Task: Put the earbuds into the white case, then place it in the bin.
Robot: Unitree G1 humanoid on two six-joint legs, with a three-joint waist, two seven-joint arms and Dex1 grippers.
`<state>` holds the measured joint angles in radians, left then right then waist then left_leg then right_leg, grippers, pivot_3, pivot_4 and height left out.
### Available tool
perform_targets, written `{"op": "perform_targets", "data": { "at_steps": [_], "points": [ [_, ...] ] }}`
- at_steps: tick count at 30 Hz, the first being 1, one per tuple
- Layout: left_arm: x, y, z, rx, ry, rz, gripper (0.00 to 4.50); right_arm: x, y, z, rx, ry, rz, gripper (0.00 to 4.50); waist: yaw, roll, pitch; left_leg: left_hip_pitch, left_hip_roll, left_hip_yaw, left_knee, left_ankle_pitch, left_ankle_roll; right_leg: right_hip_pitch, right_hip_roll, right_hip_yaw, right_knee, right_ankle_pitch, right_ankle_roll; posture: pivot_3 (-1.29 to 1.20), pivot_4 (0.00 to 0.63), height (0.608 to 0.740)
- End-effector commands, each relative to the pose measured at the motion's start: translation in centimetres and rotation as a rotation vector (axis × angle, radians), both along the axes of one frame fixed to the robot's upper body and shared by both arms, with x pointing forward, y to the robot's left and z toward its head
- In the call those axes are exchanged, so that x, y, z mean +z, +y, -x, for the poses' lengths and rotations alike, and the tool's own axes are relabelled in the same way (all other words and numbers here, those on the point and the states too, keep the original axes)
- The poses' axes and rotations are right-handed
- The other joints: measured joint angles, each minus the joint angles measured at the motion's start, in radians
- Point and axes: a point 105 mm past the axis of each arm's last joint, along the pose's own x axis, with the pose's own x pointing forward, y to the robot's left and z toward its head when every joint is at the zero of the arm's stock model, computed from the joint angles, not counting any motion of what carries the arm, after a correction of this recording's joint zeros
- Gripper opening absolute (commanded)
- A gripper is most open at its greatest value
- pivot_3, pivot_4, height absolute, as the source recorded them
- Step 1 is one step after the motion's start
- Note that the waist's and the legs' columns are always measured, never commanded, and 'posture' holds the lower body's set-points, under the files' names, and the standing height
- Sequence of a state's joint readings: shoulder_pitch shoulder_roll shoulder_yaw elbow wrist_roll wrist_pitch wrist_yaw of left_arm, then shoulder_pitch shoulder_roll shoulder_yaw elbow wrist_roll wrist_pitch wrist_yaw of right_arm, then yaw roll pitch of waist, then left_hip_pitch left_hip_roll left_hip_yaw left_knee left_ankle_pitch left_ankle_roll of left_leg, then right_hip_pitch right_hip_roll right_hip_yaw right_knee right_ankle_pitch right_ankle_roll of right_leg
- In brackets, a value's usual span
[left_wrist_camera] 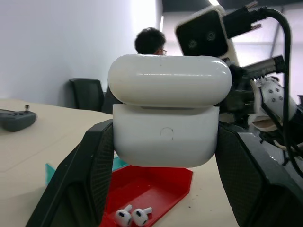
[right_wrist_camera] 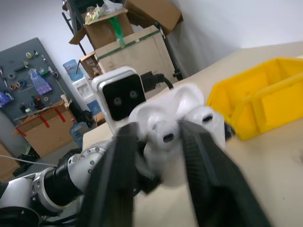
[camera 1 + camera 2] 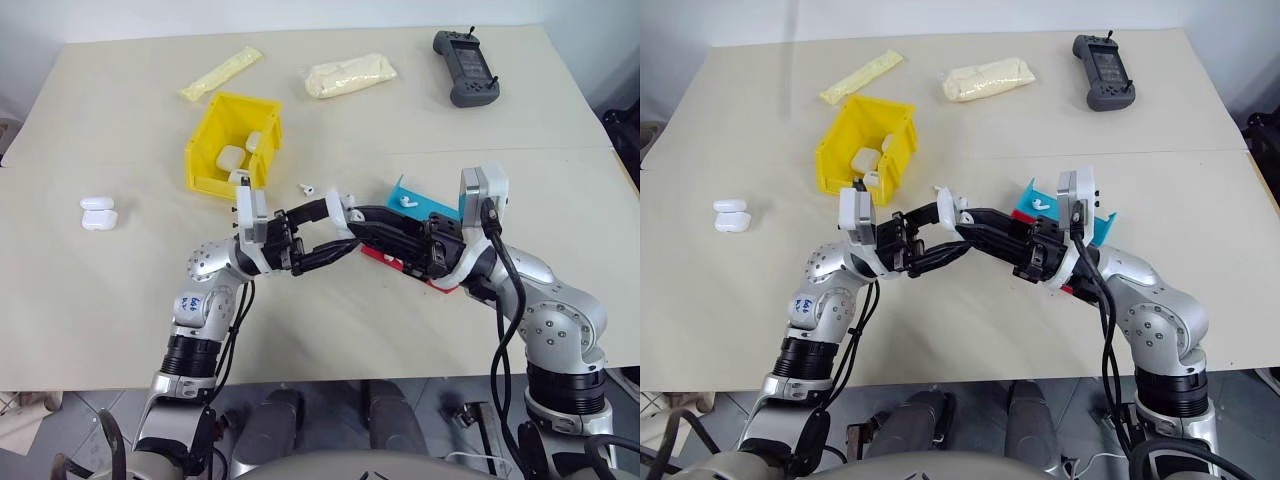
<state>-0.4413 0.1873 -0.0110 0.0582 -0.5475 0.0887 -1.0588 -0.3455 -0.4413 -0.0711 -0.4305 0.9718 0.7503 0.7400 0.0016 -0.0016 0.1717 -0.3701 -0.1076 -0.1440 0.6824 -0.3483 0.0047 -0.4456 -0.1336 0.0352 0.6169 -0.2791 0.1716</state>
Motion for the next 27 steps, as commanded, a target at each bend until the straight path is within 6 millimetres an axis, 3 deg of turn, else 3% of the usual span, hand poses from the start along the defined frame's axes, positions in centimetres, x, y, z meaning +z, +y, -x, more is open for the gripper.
{"op": "perform_targets", "data": {
  "at_steps": [1,6,14,18,20,27],
  "points": [
    [2.4,-0.5,0.7,-0.028,-0.095,0.058,2.80,-1.1,0.8,0.3,0.044,0.044,0.056,2.79,0.001,0.000,0.000,0.000,0.000,0.000,0.000,0.000,0.000,0.000,0.000,0.000,0.000,0.000,0.000,0.00,0.150,0.740],
    [2.3,-0.5,0.8,-0.028,-0.092,0.056,2.80,-0.5,-0.2,-0.2,0.013,0.008,0.067,4.46,0.003,0.000,0.000,0.000,0.000,0.000,0.000,0.000,0.000,0.001,0.000,0.000,-0.001,0.000,0.000,0.00,0.150,0.740],
    [1.2,1.3,0.8,0.007,-0.092,-0.085,2.80,-2.1,-7.1,-0.4,-0.159,-0.049,0.296,4.48,0.021,0.000,0.000,0.000,0.000,0.001,0.000,0.000,0.001,0.001,0.000,0.000,-0.005,0.000,0.000,0.00,0.150,0.740],
    [-1.1,2.0,0.7,0.032,-0.160,-0.357,2.80,-1.6,-8.0,-0.3,-0.172,-0.127,0.320,3.58,0.020,0.000,0.000,0.001,0.001,0.003,0.000,0.000,0.001,0.001,0.001,0.000,-0.006,0.000,0.000,0.00,0.150,0.740],
    [-2.2,2.3,0.3,0.056,-0.216,-0.501,2.80,-0.9,-7.2,-0.1,-0.125,-0.192,0.342,2.91,0.021,0.000,0.000,0.001,0.002,0.004,-0.001,0.000,0.000,0.001,0.002,0.000,-0.005,0.000,0.000,0.00,0.150,0.740],
    [-2.9,1.7,-0.5,0.083,-0.179,-0.574,2.80,-0.1,-3.1,1.3,0.060,-0.307,0.370,0.47,0.024,-0.001,0.000,0.000,0.001,0.003,-0.001,-0.001,0.001,0.000,0.000,0.000,-0.006,0.000,0.001,0.00,0.150,0.740]
  ]
}}
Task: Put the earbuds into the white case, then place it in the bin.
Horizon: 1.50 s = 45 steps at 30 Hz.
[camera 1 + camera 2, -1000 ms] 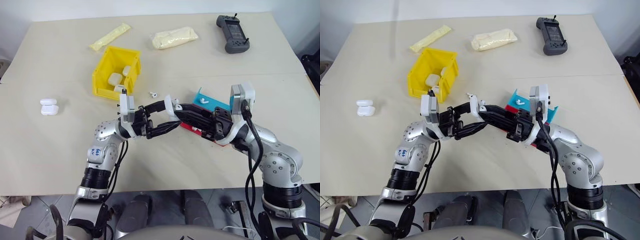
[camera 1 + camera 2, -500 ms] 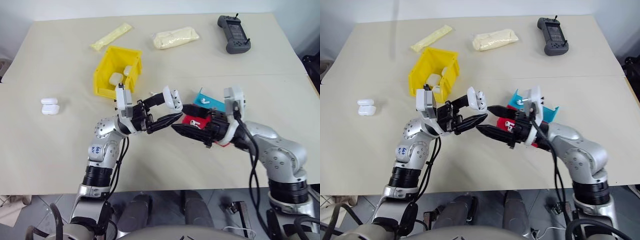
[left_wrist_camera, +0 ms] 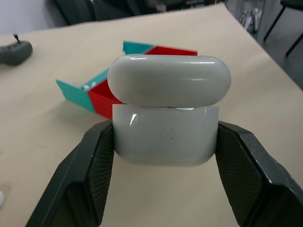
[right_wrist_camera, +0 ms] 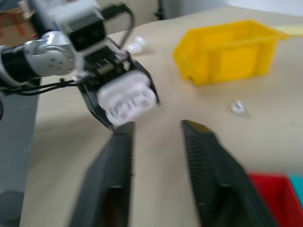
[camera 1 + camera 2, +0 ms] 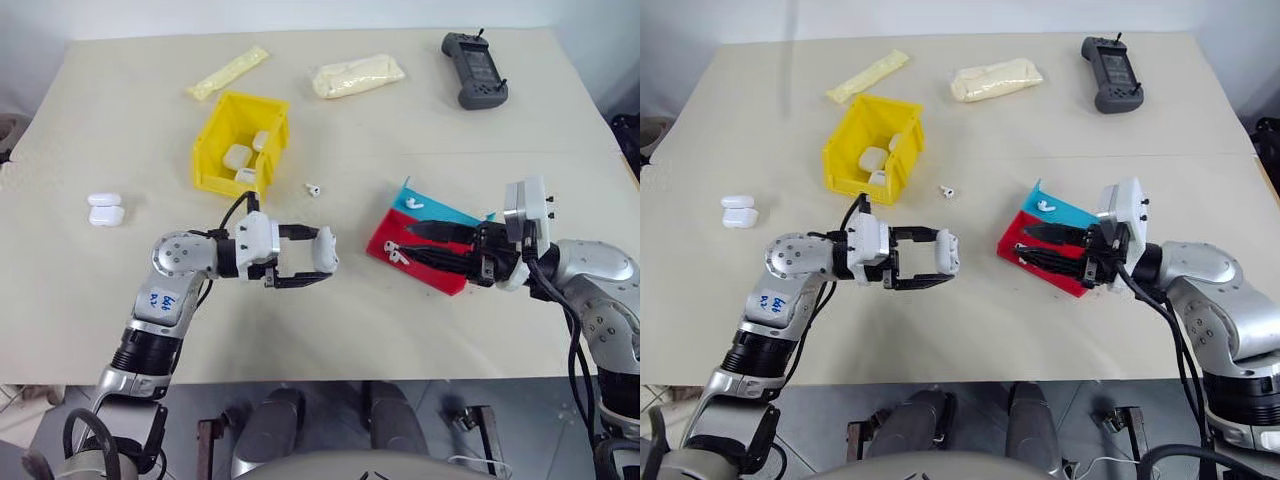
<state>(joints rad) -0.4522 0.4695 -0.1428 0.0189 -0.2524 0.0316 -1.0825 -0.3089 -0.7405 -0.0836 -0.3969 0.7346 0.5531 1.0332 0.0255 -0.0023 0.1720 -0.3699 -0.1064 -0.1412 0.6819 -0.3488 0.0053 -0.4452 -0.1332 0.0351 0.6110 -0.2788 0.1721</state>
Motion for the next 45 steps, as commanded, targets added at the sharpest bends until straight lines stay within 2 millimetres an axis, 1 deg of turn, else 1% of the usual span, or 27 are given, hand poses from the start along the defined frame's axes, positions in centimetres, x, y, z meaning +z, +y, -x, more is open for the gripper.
{"op": "perform_targets", "data": {
  "at_steps": [1,2,5,7,10,11,14,17,19,21,23,25,27,29,30,33,35,37,41,42,44,45],
  "points": [
    [0.9,-1.0,-0.3,0.002,-0.021,0.004,2.80,0.9,2.2,0.9,0.093,-0.059,0.012,0.17,0.000,0.000,0.000,0.000,0.000,0.000,0.000,0.000,0.000,0.000,0.000,0.000,0.000,0.000,0.000,0.00,0.150,0.740],
    [0.9,-1.4,-0.3,0.001,-0.014,0.004,2.80,1.0,2.9,0.7,0.104,-0.067,0.015,0.08,0.000,0.000,0.000,0.000,0.000,0.000,0.000,0.000,0.000,0.000,0.000,0.000,0.000,0.000,0.000,0.00,0.150,0.740],
    [1.2,-2.3,-0.2,-0.008,0.001,0.011,2.80,1.1,4.5,0.2,0.128,-0.069,0.022,0.08,-0.001,0.000,0.000,0.000,0.000,0.000,0.000,0.000,0.000,0.000,0.000,0.000,0.000,0.000,0.000,0.00,0.150,0.740],
    [1.4,-2.9,0.0,-0.015,0.001,0.015,2.80,0.7,5.6,0.1,0.139,-0.057,0.036,0.08,-0.002,0.000,0.000,0.000,0.000,0.000,0.000,0.000,0.000,0.000,0.001,0.000,0.001,0.000,0.000,0.00,0.150,0.740],
    [1.4,-3.3,0.1,-0.014,0.003,0.011,2.80,0.4,6.2,-0.2,0.132,-0.048,0.046,0.08,-0.002,0.000,0.000,0.000,0.000,0.000,0.000,0.000,0.000,0.000,0.000,0.000,0.002,0.000,0.000,0.00,0.150,0.740],
    [1.6,-3.4,0.1,-0.011,0.003,0.015,2.80,-0.1,6.2,-0.5,0.112,-0.040,0.065,0.08,-0.002,0.000,0.000,0.000,0.000,0.000,0.000,0.000,0.000,0.000,0.000,0.000,0.002,0.000,0.000,0.00,0.150,0.740],
    [1.9,-3.5,0.2,-0.005,-0.003,0.026,2.80,-1.2,5.2,-1.1,0.064,-0.024,0.120,0.08,-0.001,0.000,0.000,0.000,0.000,0.000,0.000,0.000,0.000,0.000,0.000,0.000,0.001,0.000,0.000,0.00,0.150,0.740],
    [2.1,-3.1,0.3,0.000,-0.009,0.037,2.80,-2.1,3.2,-1.5,0.004,-0.001,0.162,0.08,0.001,0.000,0.000,0.000,-0.001,-0.001,0.000,0.000,0.000,0.000,0.000,-0.001,0.001,0.000,0.000,0.00,0.150,0.740],
    [2.2,-2.9,0.4,-0.002,-0.017,0.055,2.80,-2.6,1.8,-1.6,-0.032,0.017,0.173,0.08,0.000,0.000,0.000,0.000,-0.001,0.000,0.000,0.000,0.000,0.000,-0.001,0.000,0.001,0.000,0.000,0.00,0.150,0.740],
    [2.5,-2.8,0.7,-0.013,-0.031,0.081,2.80,-2.8,0.8,-1.5,-0.057,0.029,0.168,0.08,0.000,-0.001,0.000,0.000,-0.001,0.000,0.000,0.000,0.000,0.000,0.000,-0.001,0.001,0.000,0.000,0.00,0.150,0.740],
    [2.7,-2.6,1.1,-0.014,-0.042,0.113,2.80,-2.4,0.1,-1.5,-0.097,0.035,0.102,0.08,0.000,-0.001,0.000,0.000,0.000,0.000,0.000,0.000,0.000,0.000,0.000,-0.001,0.001,0.000,0.000,0.00,0.150,0.740],
    [2.6,-2.0,1.5,-0.009,-0.049,0.131,2.80,-1.6,-0.4,-1.5,-0.143,0.031,0.007,0.08,-0.003,-0.001,0.000,0.000,0.000,0.000,0.000,0.000,0.000,0.000,0.000,0.000,0.001,0.000,0.000,0.00,0.150,0.740],
    [2.6,-1.4,1.9,0.002,-0.045,0.169,2.80,-1.3,-1.2,-1.4,-0.194,0.036,-0.040,0.08,-0.003,-0.001,0.000,0.000,0.001,0.001,0.000,0.000,0.000,0.000,0.001,0.000,0.001,0.000,0.000,0.00,0.150,0.740],
    [3.0,0.1,2.0,0.075,-0.027,0.253,2.80,-1.1,-1.8,-0.8,-0.215,0.012,-0.060,0.46,-0.001,-0.001,0.000,0.001,0.001,0.001,0.000,0.000,0.000,0.000,0.001,0.000,0.000,0.000,0.000,0.00,0.150,0.740],
    [3.2,1.2,1.9,0.134,-0.019,0.294,2.80,-0.7,-2.1,-0.7,-0.237,-0.018,-0.079,0.68,0.000,-0.001,0.000,0.001,0.000,0.000,0.000,0.000,0.000,0.000,0.000,0.000,0.000,0.000,0.000,0.00,0.150,0.740],
    [3.2,4.4,1.4,0.326,0.014,0.385,2.80,0.2,-2.5,-0.5,-0.283,-0.049,-0.158,1.64,-0.002,-0.001,0.000,0.001,0.001,0.001,0.000,0.000,0.000,0.000,0.001,0.001,0.000,0.000,0.000,0.00,0.150,0.740],
    [2.8,7.0,0.3,0.516,0.042,0.416,2.80,0.5,-2.1,-0.2,-0.275,-0.070,-0.170,2.31,0.000,-0.001,0.000,0.001,0.001,0.001,0.000,0.000,0.000,0.000,0.001,0.001,0.000,0.000,0.000,0.00,0.150,0.740],
    [2.7,9.1,-0.4,0.662,0.053,0.458,2.80,0.8,-1.5,0.0,-0.269,-0.093,-0.183,2.97,0.000,-0.001,0.000,0.001,0.001,0.001,0.000,0.000,0.000,0.000,0.001,0.001,0.001,0.000,0.000,0.00,0.150,0.740],
    [3.5,11.8,-1.2,0.837,0.048,0.553,2.80,0.9,-1.2,0.0,-0.291,-0.158,-0.175,4.30,0.003,-0.001,0.000,0.001,-0.001,0.000,0.000,0.000,0.000,0.000,0.000,0.001,0.001,0.000,0.000,0.00,0.150,0.740],
    [3.8,12.5,-1.7,0.880,0.054,0.575,2.80,1.0,-1.2,-0.3,-0.310,-0.182,-0.182,4.48,0.003,-0.001,0.000,0.001,-0.001,0.000,0.000,0.000,0.000,0.000,-0.001,0.001,0.001,0.000,0.000,0.00,0.150,0.740],
    [4.5,13.6,-3.1,0.949,0.054,0.611,2.80,1.2,-1.2,-0.7,-0.337,-0.213,-0.188,4.48,0.005,-0.002,0.000,0.001,-0.001,0.000,0.000,0.000,0.000,0.000,0.000,0.001,0.001,0.000,0.000,0.00,0.150,0.740],
    [5.0,13.7,-3.8,0.955,0.052,0.617,2.80,1.1,-1.1,-0.8,-0.337,-0.214,-0.190,4.48,0.005,-0.002,0.000,0.001,-0.001,0.000,0.000,0.000,0.000,0.000,0.000,0.000,0.001,0.000,0.000,0.00,0.150,0.740]
  ]
}}
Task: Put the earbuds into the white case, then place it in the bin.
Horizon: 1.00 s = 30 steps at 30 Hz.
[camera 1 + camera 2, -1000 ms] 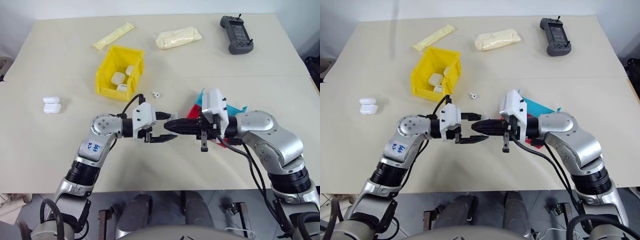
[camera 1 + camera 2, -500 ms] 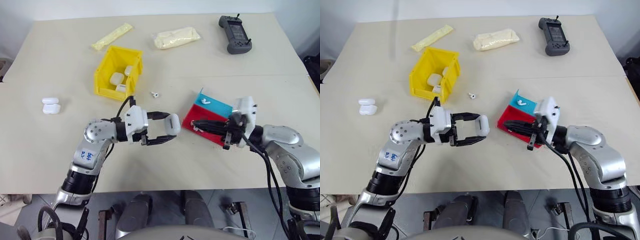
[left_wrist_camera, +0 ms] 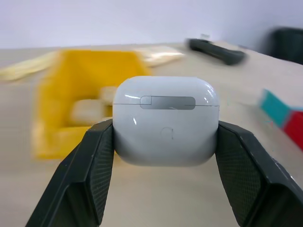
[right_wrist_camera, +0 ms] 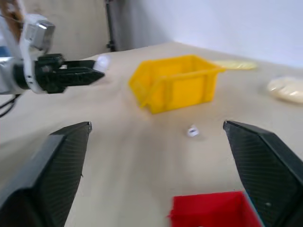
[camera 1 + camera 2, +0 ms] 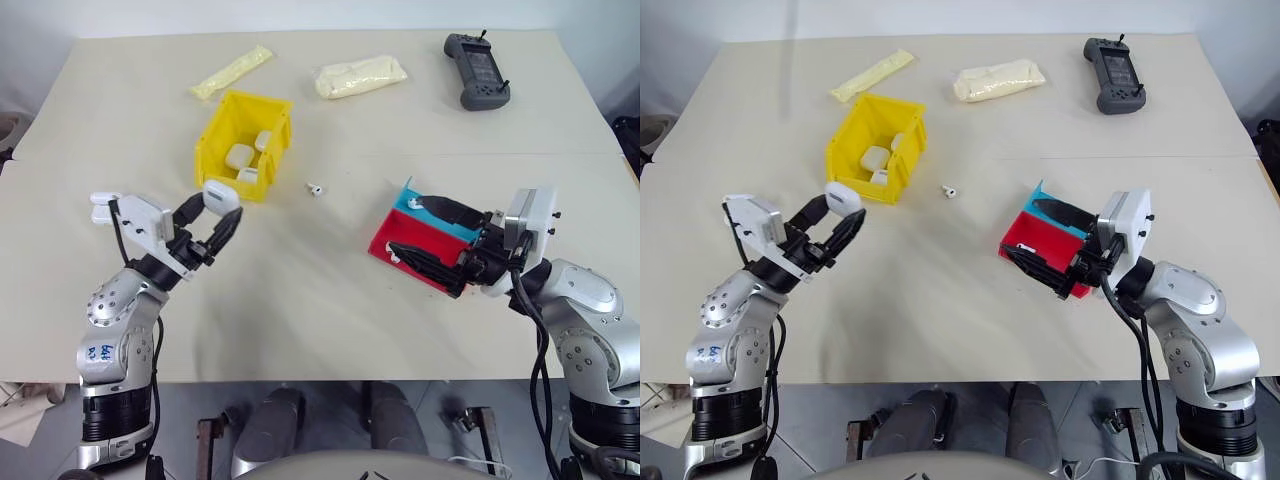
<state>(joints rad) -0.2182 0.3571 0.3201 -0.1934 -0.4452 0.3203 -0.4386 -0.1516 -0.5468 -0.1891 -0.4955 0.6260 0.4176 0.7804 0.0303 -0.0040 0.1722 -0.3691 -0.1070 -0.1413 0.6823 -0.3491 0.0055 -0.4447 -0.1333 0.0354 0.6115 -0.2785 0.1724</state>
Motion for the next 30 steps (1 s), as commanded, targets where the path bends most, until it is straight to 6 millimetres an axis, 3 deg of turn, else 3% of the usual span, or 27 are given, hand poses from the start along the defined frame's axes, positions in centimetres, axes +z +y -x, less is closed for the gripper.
{"op": "perform_targets", "data": {
  "at_steps": [1,7,13,17,18,25,30],
  "points": [
    [2.6,1.1,-2.1,0.071,-0.042,0.024,2.80,0.8,0.6,0.1,-0.008,-0.070,-0.002,4.48,0.000,0.000,0.000,0.000,0.000,0.000,0.000,0.000,0.000,0.000,0.000,0.000,0.001,0.000,0.000,0.00,0.150,0.740],
    [4.2,0.1,-7.5,0.047,0.015,-0.035,2.80,0.2,1.7,0.0,0.004,-0.073,0.001,4.48,-0.006,-0.001,0.000,0.000,0.000,0.000,0.000,0.000,0.000,0.000,0.000,0.000,0.005,0.000,0.000,0.00,0.150,0.740],
    [4.2,-1.1,-10.6,-0.012,0.053,-0.098,2.80,0.3,2.3,-0.1,-0.004,-0.087,-0.013,4.48,-0.015,-0.001,0.000,0.000,-0.001,0.001,0.000,0.000,0.000,-0.001,0.001,-0.001,0.004,0.000,0.000,0.00,0.150,0.740],
    [4.1,-1.3,-11.1,-0.030,0.056,-0.150,4.03,0.4,2.4,-0.2,-0.018,-0.090,-0.023,4.50,-0.027,-0.001,0.000,0.000,-0.001,0.001,-0.001,0.000,0.000,-0.001,0.000,-0.002,0.004,0.000,0.000,0.00,0.150,0.740],
    [4.1,-1.2,-11.0,-0.033,0.050,-0.150,4.42,0.3,2.4,-0.2,-0.020,-0.088,-0.025,4.50,-0.029,-0.001,0.000,0.000,-0.001,0.000,-0.001,0.000,0.000,-0.001,0.000,-0.002,0.004,0.000,0.000,0.00,0.150,0.740],
    [4.9,-1.4,-7.7,-0.125,-0.043,-0.187,4.47,-0.3,2.0,-0.2,-0.036,-0.062,-0.005,4.50,-0.035,-0.001,0.000,0.000,0.000,0.001,-0.001,0.000,0.000,-0.002,0.000,-0.002,0.005,0.000,0.000,0.00,0.150,0.740],
    [3.7,0.2,-1.2,-0.251,-0.043,-0.290,4.47,-1.3,1.4,-0.4,-0.012,-0.029,0.064,4.50,-0.044,-0.001,0.000,0.000,0.001,0.001,-0.002,0.000,0.000,-0.002,0.000,-0.001,0.006,0.000,0.000,0.00,0.150,0.740]
  ]
}}
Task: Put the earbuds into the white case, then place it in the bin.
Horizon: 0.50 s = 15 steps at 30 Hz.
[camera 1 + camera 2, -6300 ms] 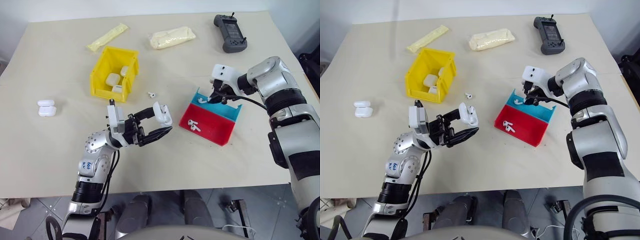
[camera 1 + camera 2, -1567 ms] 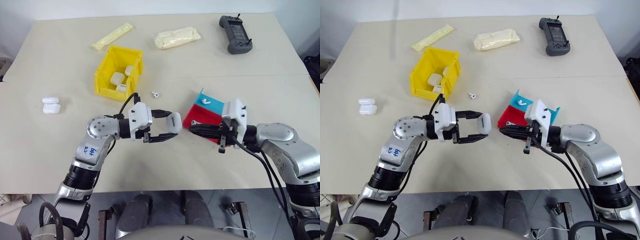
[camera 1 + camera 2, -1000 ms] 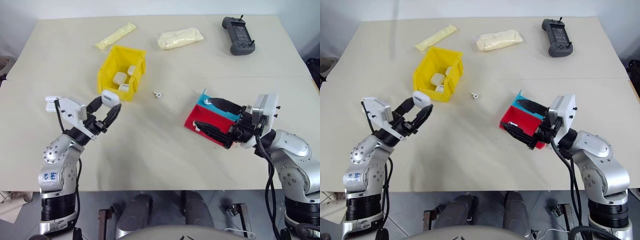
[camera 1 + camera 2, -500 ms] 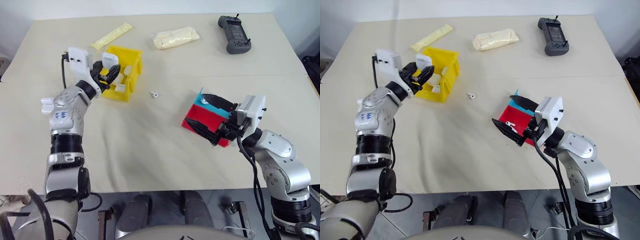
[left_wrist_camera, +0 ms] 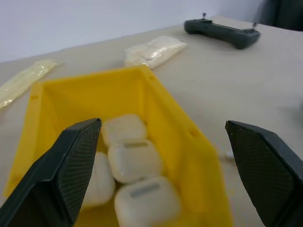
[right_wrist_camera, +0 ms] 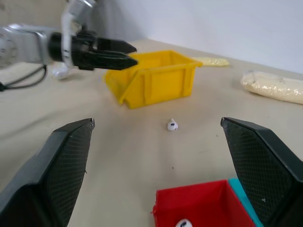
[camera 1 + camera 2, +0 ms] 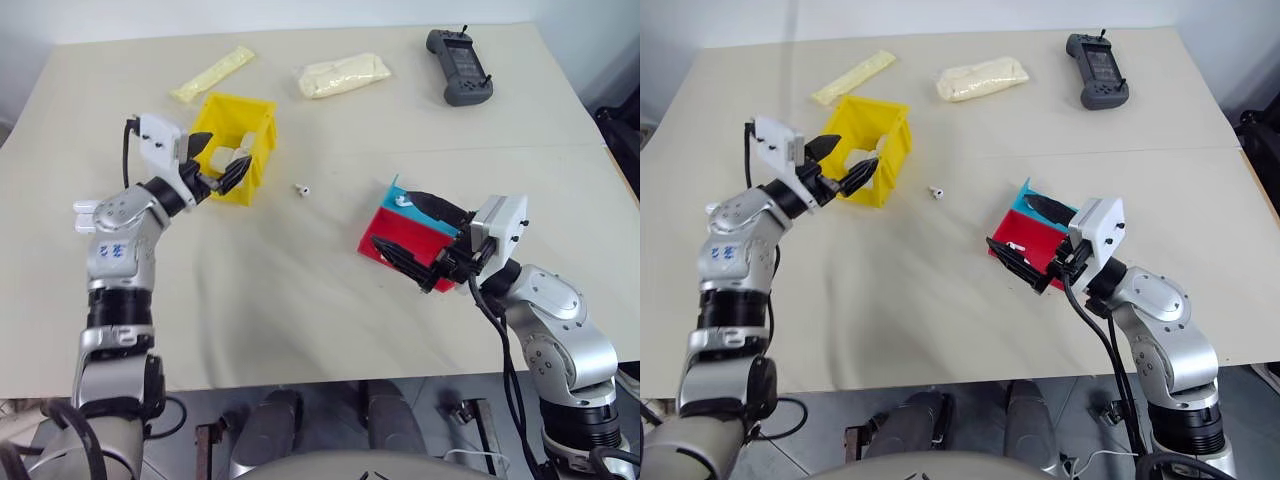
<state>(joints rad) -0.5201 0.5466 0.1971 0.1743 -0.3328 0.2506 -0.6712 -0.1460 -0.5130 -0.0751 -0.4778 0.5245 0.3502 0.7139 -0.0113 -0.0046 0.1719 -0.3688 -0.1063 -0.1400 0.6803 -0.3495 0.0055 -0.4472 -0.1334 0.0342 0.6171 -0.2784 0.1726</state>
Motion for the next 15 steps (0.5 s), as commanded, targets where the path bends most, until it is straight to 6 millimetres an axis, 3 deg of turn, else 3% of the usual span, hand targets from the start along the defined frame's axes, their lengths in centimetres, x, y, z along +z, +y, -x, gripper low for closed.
{"op": "perform_targets", "data": {
  "at_steps": [1,5,8,15],
  "points": [
    [1.3,0.9,4.3,-0.093,-0.032,-0.042,4.47,0.2,-0.6,0.1,0.015,-0.020,0.035,4.50,-0.001,0.000,0.000,0.000,0.000,0.000,0.000,0.000,0.000,0.000,0.000,0.000,0.000,0.000,0.000,0.00,0.150,0.740],
    [-1.9,2.6,7.3,-0.073,0.053,-0.241,4.47,-0.4,-1.9,-0.4,0.013,-0.005,0.090,4.50,0.010,0.000,0.000,0.001,0.000,0.000,0.000,0.000,0.000,0.001,0.000,0.000,-0.001,0.000,-0.001,0.00,0.150,0.740],
    [-3.5,2.8,9.6,-0.067,0.112,-0.212,4.47,-0.6,-2.9,-0.8,0.015,-0.006,0.122,4.50,0.022,0.001,0.000,0.001,-0.001,0.000,0.000,-0.001,0.001,0.002,-0.001,0.000,-0.003,0.000,-0.001,0.00,0.150,0.740],
    [-3.6,2.6,10.2,-0.007,0.102,-0.158,4.47,-0.3,-4.2,-1.5,-0.001,-0.027,0.104,4.50,0.036,0.001,0.000,0.001,0.000,0.000,0.001,0.000,0.001,0.003,0.000,0.000,-0.006,0.000,-0.001,0.00,0.150,0.740]
  ]
}}
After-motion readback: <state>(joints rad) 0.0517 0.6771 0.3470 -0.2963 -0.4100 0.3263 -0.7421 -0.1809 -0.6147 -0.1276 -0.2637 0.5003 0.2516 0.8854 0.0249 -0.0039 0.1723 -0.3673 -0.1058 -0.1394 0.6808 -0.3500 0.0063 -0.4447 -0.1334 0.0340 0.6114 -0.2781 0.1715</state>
